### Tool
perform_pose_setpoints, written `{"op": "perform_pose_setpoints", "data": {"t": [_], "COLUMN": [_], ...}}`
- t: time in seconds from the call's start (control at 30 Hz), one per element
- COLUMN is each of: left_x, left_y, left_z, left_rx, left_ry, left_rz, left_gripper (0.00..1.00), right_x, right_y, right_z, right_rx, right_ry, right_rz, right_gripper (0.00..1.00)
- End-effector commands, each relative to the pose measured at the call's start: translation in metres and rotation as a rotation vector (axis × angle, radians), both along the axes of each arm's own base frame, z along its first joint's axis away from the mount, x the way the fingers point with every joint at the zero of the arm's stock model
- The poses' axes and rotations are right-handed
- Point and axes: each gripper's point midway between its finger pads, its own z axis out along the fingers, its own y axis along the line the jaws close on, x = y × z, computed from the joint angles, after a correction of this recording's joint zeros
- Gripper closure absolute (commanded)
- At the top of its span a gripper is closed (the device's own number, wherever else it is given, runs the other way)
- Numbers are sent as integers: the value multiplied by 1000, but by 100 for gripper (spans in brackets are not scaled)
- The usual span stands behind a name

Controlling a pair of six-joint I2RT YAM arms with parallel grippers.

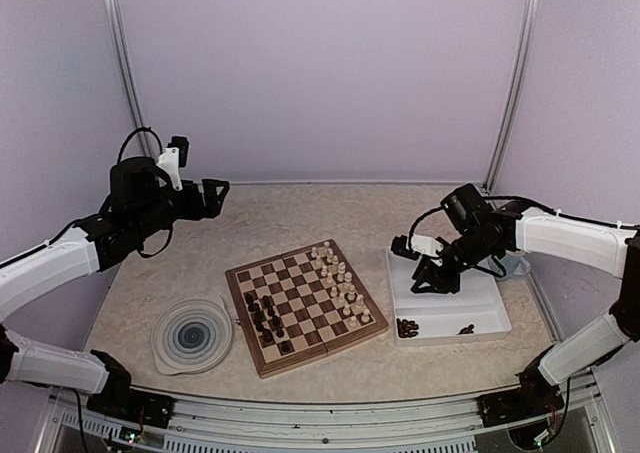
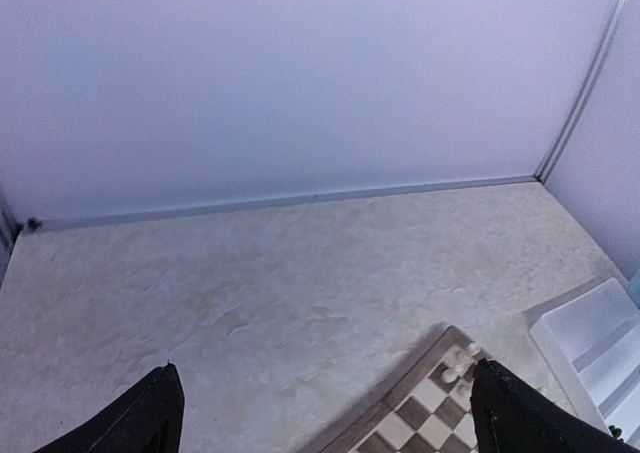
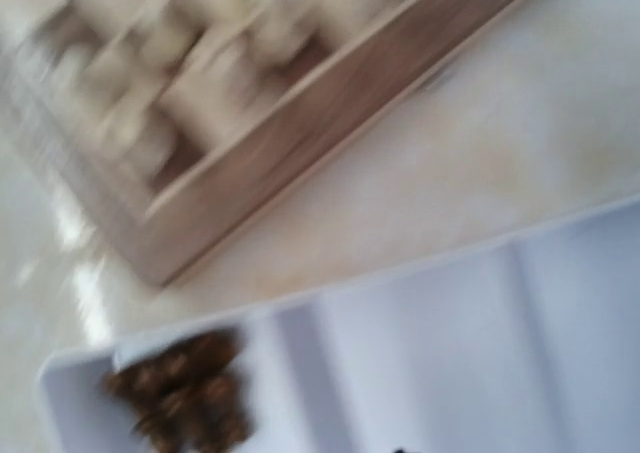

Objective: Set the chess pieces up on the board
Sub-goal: Pick up the rook from the storage box.

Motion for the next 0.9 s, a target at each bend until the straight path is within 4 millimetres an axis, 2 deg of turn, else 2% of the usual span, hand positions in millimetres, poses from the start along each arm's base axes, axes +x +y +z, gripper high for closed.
{"op": "perform_pose_setpoints", "data": {"t": [0.0,0.03,0.07,0.13,0.2,0.3,0.37,0.5,0.7,0.87], "left_x": [1,7,13,14,6,3,-3,-12,-23,-29], "left_y": [22,26,16,-9,-43,-71,-90,-111,-135,-149], "left_z": [51,48,41,38,40,40,33,20,13,3], "left_rx": [-33,-53,-36,-29,-27,-5,38,78,94,115], "left_ry": [-179,-166,-150,-142,-139,-95,-75,-45,-16,16], "left_rz": [308,314,230,80,-87,-133,-162,-196,-236,-264], "left_gripper": [1,1,4,17,27,30,30,30,30,31], "right_x": [-31,-35,-38,-44,-47,-52,-55,-58,-68,-59], "right_y": [-15,-16,-17,-16,-15,-14,-14,-14,-11,-13], "right_z": [-23,-29,-34,-44,-55,-64,-71,-86,-110,-123], "right_rx": [-36,-43,-48,-49,-58,-68,-84,-129,-187,-235], "right_ry": [14,26,39,74,104,123,127,139,162,132], "right_rz": [107,123,132,150,162,190,208,228,277,247], "right_gripper": [69,70,70,72,73,73,70,68,64,76]}}
